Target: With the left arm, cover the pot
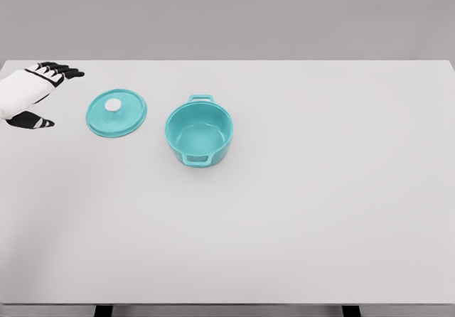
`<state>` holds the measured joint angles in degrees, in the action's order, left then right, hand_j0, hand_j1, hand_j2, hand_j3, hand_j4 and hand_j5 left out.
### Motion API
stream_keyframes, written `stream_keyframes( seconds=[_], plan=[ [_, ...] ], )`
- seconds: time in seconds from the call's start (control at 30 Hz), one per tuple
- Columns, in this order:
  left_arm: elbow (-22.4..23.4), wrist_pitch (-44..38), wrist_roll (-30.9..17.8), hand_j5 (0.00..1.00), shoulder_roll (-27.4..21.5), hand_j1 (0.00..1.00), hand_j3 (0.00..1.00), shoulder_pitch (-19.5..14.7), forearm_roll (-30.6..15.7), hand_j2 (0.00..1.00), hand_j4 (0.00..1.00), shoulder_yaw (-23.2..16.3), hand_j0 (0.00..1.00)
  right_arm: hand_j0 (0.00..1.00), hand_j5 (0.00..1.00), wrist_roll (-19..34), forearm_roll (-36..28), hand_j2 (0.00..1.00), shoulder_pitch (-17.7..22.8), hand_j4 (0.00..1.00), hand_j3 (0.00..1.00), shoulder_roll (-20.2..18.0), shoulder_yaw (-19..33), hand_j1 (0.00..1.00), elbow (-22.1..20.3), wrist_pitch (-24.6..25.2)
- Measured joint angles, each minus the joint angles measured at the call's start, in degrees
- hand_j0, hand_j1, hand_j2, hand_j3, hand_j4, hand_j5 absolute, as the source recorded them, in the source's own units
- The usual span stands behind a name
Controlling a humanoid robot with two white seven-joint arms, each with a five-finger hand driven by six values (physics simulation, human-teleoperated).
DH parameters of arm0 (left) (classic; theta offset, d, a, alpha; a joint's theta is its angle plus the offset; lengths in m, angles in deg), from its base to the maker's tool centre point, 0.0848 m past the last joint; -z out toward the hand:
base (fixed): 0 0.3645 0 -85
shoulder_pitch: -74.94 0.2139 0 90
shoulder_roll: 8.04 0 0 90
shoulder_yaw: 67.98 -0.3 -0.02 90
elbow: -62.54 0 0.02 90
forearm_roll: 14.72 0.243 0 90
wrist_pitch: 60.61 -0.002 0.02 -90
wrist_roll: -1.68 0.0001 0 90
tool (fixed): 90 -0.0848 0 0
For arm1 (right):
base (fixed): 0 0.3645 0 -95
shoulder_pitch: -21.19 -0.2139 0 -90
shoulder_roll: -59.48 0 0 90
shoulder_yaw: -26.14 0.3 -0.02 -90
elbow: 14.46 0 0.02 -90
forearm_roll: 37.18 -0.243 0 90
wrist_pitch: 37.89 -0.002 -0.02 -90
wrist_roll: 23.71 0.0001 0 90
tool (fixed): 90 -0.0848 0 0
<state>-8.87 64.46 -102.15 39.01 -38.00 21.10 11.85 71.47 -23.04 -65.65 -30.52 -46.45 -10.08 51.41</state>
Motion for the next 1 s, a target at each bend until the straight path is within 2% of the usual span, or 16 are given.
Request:
stream_keyframes(
  seconds=[0.3,0.37,0.47,0.57,0.6,0.63,0.73,0.77,0.83,1.0],
  plan=[
    [0.2,0.0,-0.1,1.0,0.3,1.0,1.0,-1.4,-0.9,1.0,1.0,0.1,1.0,1.0,1.0,0.0,0.0,1.0,0.0,1.0,1.0,0.0,0.0,1.0,0.0,0.0],
    [0.8,0.0,-1.9,1.0,0.3,1.0,1.0,-1.8,-1.5,1.0,1.0,-0.1,1.0,1.0,1.0,0.0,0.0,1.0,0.0,1.0,1.0,0.0,0.0,1.0,0.0,0.0],
    [2.0,0.0,-12.3,1.0,0.4,1.0,1.0,-5.7,-1.9,1.0,1.0,-0.2,1.0,1.0,1.0,0.0,0.0,1.0,0.0,1.0,1.0,0.0,0.0,1.0,0.0,0.0],
    [2.7,0.0,-17.9,1.0,1.4,1.0,1.0,-8.7,-2.2,1.0,1.0,-0.3,1.0,1.0,1.0,0.0,0.0,1.0,0.0,1.0,1.0,0.0,0.0,1.0,0.0,0.0],
    [3.2,0.0,-18.8,1.0,2.1,1.0,1.0,-10.4,-2.2,1.0,1.0,-0.7,1.0,1.0,1.0,0.0,0.0,1.0,0.0,1.0,1.0,0.0,0.0,1.0,0.0,0.0],
    [4.1,0.0,-19.5,0.97,2.6,0.97,0.97,-13.7,-2.4,0.97,0.97,-1.5,0.97,1.0,1.0,0.0,0.0,1.0,0.0,1.0,1.0,0.0,0.0,1.0,0.0,0.0],
    [7.7,0.0,-20.6,0.87,3.8,0.87,0.87,-18.0,-2.6,0.87,0.87,-4.6,0.87,1.0,1.0,0.0,0.0,1.0,0.0,1.0,1.0,0.0,0.0,1.0,0.0,0.0],
    [8.9,0.0,-20.7,0.85,4.3,0.85,0.85,-18.8,-2.6,0.85,0.85,-5.5,0.85,1.0,1.0,0.0,0.0,1.0,0.0,1.0,1.0,0.0,0.0,1.0,0.0,0.0],
    [10.7,0.1,-21.0,0.74,5.4,0.74,0.74,-19.3,-2.6,0.74,0.74,-6.7,0.74,1.0,1.0,0.0,0.0,1.0,0.0,1.0,1.0,0.0,0.0,1.0,0.0,0.0],
    [12.6,0.1,-21.2,0.73,7.1,0.73,0.73,-20.1,-2.6,0.73,0.73,-8.5,0.73,1.0,1.0,0.0,0.0,1.0,0.0,1.0,1.0,0.0,0.0,1.0,0.0,0.0]
  ],
)
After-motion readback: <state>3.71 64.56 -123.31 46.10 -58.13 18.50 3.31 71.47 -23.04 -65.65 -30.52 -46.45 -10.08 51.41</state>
